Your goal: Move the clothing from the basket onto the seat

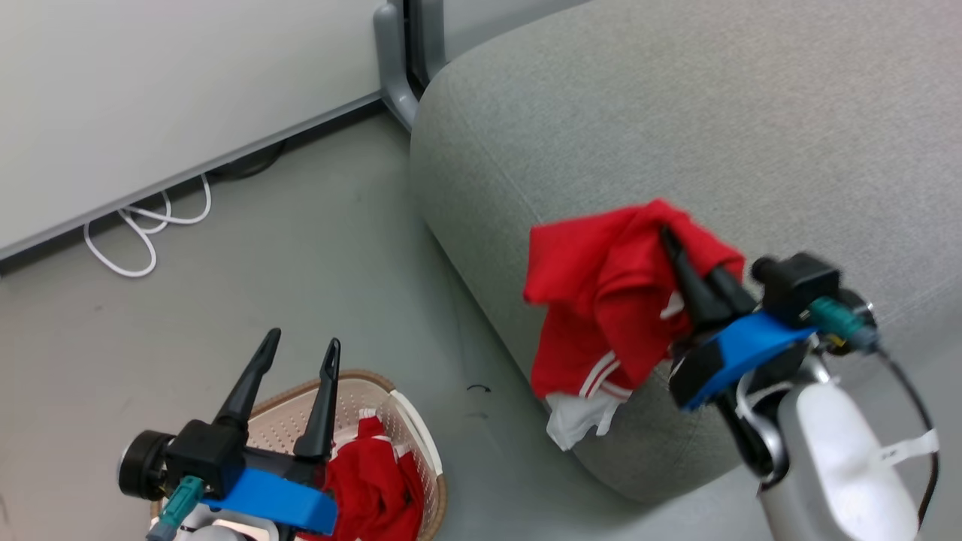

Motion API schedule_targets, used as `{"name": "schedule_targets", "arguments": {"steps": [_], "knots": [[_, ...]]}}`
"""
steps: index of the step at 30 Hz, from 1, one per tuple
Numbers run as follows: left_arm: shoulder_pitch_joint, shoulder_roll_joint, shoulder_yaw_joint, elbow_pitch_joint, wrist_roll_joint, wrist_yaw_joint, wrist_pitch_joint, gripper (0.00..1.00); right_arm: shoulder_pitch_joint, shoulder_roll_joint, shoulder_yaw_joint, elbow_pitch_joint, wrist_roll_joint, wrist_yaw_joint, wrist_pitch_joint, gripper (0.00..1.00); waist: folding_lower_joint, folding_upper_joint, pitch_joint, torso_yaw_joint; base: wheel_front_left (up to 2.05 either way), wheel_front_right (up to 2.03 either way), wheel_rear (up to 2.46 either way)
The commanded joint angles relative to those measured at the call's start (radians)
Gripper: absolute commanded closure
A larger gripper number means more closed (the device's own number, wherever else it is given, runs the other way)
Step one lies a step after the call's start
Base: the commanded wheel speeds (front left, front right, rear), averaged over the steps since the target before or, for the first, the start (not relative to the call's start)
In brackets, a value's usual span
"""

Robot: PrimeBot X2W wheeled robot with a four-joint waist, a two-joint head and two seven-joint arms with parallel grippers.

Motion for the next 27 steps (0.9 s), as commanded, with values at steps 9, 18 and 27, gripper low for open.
{"name": "schedule_targets", "arguments": {"steps": [9, 18, 27], "knots": [[-0.09, 0.05, 0.015, -0.088, 0.037, -0.001, -0.003, 0.0, -0.301, -0.057, -0.199, 0.029, 0.089, 0.0, 0.053, 1.0, 0.0, 0.0, 0.204, 0.077, 0.0, 0.0, 0.0], [-0.151, 0.105, 0.038, -0.191, 0.07, -0.001, -0.003, 0.0, -0.578, -0.265, -0.449, 0.007, 0.035, 0.0, 0.112, 1.0, 0.0, 0.0, 0.434, 0.151, 0.0, 0.0, 0.0], [-0.219, 0.117, 0.032, -0.289, 0.089, 0.0, -0.003, 0.0, -0.717, -0.398, -0.663, 0.094, 0.012, 0.0, 0.107, 1.0, 0.0, 0.0, 0.587, 0.229, 0.0, 0.0, 0.0]]}}
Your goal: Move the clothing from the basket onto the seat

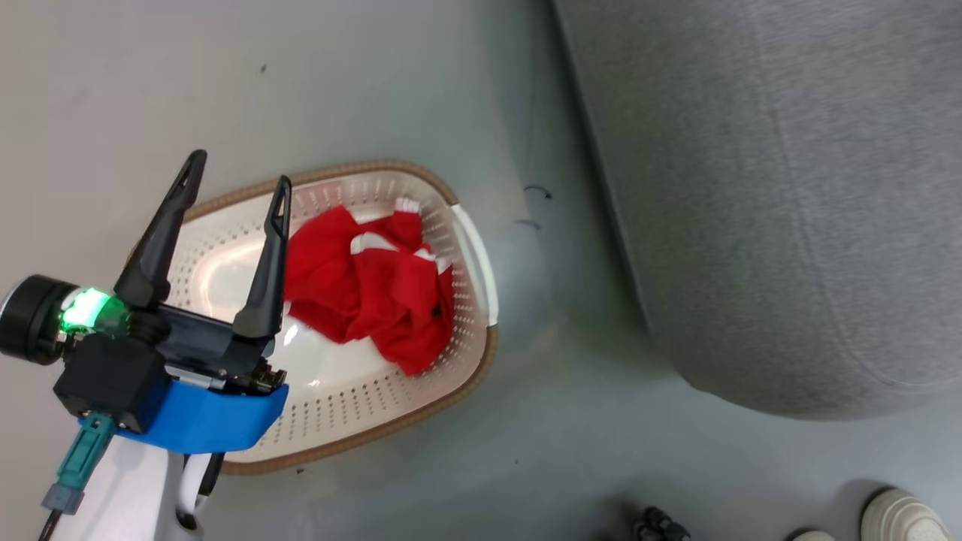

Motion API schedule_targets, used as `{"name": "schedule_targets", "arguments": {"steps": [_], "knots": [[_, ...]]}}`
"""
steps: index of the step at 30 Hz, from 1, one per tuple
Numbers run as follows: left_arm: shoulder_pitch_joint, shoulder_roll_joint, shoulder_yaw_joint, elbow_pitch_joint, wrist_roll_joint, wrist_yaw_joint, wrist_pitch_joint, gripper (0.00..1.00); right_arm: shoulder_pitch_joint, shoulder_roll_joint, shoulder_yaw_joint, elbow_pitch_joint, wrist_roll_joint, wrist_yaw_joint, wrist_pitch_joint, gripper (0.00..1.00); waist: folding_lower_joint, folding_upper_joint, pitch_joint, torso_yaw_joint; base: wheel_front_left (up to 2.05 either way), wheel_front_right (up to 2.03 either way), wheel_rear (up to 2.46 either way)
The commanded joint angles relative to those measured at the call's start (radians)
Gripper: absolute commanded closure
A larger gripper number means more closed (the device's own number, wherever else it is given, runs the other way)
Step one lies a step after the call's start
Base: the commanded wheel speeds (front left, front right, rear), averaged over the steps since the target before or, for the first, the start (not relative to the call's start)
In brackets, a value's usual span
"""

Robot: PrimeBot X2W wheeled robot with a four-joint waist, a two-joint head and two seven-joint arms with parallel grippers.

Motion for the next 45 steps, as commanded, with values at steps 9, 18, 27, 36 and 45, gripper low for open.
{"name": "schedule_targets", "arguments": {"steps": [9, 18, 27, 36, 45], "knots": [[-0.018, -0.01, -0.004, -0.042, 0.004, 0.0, -0.003, 0.0, 0.06, 0.022, -0.109, 0.235, -0.038, 0.0, -0.05, 0.25, -0.0003, 0.0001, 0.077, 0.1, 0.0, 0.0, 0.0], [0.007, -0.066, -0.022, 0.01, -0.027, 0.0, -0.003, 0.0, 0.148, 0.013, -0.067, 0.383, -0.066, 0.0, -0.109, 0.0, -0.0003, 0.0001, -0.066, 0.139, 0.0, 0.0, 0.0], [0.072, -0.14, -0.039, 0.121, -0.075, -0.001, -0.003, 0.0, 0.361, 0.061, 0.019, 0.35, -0.03, 0.0, -0.097, 0.0, -0.0003, 0.0001, -0.302, 0.193, 0.0, 0.0, 0.0], [0.164, -0.189, 0.0, 0.197, -0.098, -0.001, -0.003, 0.0, 0.628, 0.212, 0.074, 0.097, 0.007, 0.0, -0.093, 0.0, -0.0003, 0.0001, -0.479, 0.219, 0.0, 0.0, 0.0], [0.223, -0.209, 0.067, 0.255, -0.114, -0.001, -0.003, 0.0, 0.846, 0.35, 0.18, -0.136, -0.048, 0.0, -0.126, 0.0, -0.0003, 0.0001, -0.577, 0.246, 0.0, 0.0, 0.0]]}}
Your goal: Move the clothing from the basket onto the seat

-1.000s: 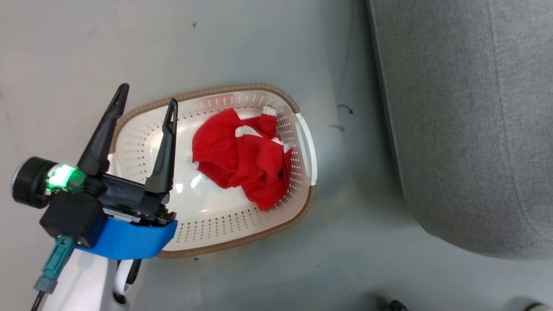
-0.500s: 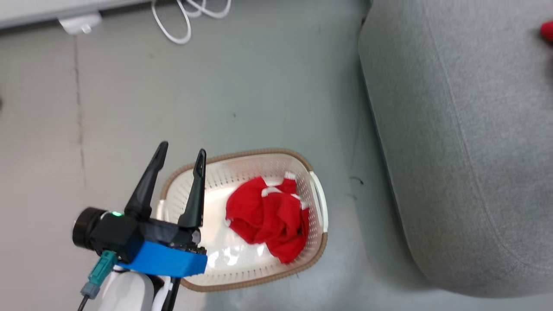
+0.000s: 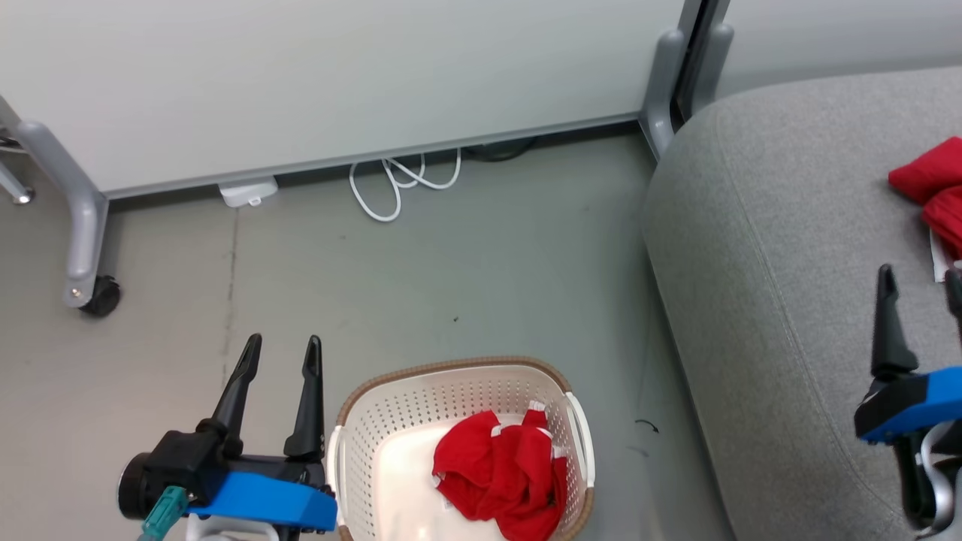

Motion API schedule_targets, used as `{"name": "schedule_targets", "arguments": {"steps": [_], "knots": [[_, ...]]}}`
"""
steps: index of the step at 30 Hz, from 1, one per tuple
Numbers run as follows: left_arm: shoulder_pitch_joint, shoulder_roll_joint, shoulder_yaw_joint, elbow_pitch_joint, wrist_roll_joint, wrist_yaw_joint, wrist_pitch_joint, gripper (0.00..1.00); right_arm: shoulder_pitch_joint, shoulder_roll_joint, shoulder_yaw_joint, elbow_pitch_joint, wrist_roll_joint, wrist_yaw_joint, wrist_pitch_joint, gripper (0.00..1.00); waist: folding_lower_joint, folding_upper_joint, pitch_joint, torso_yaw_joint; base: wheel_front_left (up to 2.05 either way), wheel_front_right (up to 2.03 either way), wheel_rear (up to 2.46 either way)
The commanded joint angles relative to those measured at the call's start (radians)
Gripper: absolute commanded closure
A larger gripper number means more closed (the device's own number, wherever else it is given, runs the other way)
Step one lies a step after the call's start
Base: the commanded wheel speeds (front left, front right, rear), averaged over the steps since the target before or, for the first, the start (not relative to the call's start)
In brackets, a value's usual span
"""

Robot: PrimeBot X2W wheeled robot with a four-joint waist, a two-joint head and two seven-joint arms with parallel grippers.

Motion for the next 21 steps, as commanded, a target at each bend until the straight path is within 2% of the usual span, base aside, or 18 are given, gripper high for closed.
{"name": "schedule_targets", "arguments": {"steps": [1, 11, 21], "knots": [[0.008, 0.0, 0.009, 0.006, -0.006, -0.001, -0.003, 0.0, 0.025, 0.006, 0.008, -0.014, -0.005, 0.0, -0.018, 0.0, 0.0003, -0.0001, -0.024, 0.013, 0.0, 0.0, 0.0], [0.032, -0.002, 0.042, 0.067, -0.015, -0.001, -0.003, 0.0, 0.153, 0.037, 0.146, -0.044, -0.074, 0.0, -0.091, 0.0, 0.0003, -0.0001, -0.097, 0.05, 0.0, 0.0, 0.0], [0.036, 0.001, 0.04, 0.137, -0.039, -0.001, -0.003, 0.0, 0.22, 0.037, 0.292, -0.031, -0.035, 0.0, -0.098, 0.0, 0.0003, -0.0001, -0.141, 0.104, 0.0, 0.0, 0.0]]}}
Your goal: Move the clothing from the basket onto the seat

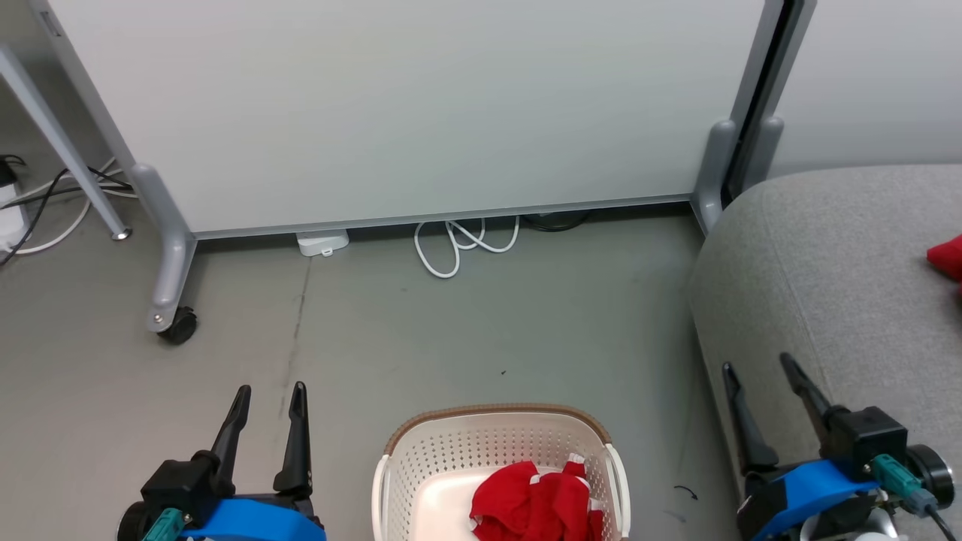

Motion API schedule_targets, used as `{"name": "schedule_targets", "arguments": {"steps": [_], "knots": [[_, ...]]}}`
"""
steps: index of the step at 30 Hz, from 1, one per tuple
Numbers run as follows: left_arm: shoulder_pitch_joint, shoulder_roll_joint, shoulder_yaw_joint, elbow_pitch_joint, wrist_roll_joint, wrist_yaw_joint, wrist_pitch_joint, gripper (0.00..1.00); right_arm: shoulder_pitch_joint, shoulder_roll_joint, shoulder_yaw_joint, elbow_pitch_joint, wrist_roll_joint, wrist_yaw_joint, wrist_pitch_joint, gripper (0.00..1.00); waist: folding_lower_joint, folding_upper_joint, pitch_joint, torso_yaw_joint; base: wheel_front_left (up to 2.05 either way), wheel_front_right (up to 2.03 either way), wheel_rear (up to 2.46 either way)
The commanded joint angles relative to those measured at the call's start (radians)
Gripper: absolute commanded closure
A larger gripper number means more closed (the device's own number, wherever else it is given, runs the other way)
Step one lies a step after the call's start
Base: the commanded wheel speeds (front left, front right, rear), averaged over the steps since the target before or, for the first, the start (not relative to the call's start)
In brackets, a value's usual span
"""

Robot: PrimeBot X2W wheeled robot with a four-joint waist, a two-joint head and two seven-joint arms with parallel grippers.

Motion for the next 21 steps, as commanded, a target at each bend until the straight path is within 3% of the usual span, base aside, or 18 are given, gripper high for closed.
{"name": "schedule_targets", "arguments": {"steps": [1, 21], "knots": [[0.004, 0.003, 0.003, 0.007, -0.005, -0.001, -0.003, 0.0, 0.017, 0.0, 0.008, 0.006, 0.007, 0.0, -0.006, 0.0, 0.0001, -0.0001, -0.004, 0.006, 0.0, 0.0, 0.0], [-0.015, 0.011, -0.002, 0.012, -0.015, -0.001, -0.003, 0.0, -0.002, 0.001, 0.028, 0.011, 0.037, 0.0, -0.007, 0.0, 0.0001, -0.0001, 0.022, -0.002, 0.0, 0.0, 0.0]]}}
